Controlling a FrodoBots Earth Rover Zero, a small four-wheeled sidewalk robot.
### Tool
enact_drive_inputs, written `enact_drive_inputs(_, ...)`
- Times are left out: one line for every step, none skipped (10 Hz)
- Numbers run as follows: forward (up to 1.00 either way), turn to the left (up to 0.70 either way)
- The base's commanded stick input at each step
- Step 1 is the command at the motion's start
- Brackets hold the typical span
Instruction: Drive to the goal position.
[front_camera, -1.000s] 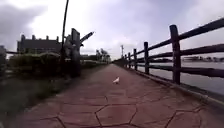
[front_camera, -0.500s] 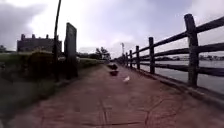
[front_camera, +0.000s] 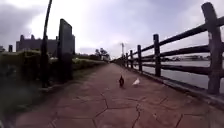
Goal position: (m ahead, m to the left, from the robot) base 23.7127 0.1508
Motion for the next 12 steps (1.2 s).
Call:
enact_drive_inputs(1.0,0.0)
enact_drive_inputs(0.81,0.0)
enact_drive_inputs(0.0,0.0)
enact_drive_inputs(0.0,0.0)
enact_drive_inputs(0.0,0.0)
enact_drive_inputs(0.0,0.0)
enact_drive_inputs(0.0,0.0)
enact_drive_inputs(0.0,0.0)
enact_drive_inputs(0.0,0.0)
enact_drive_inputs(0.0,0.0)
enact_drive_inputs(0.0,0.0)
enact_drive_inputs(0.35,0.0)
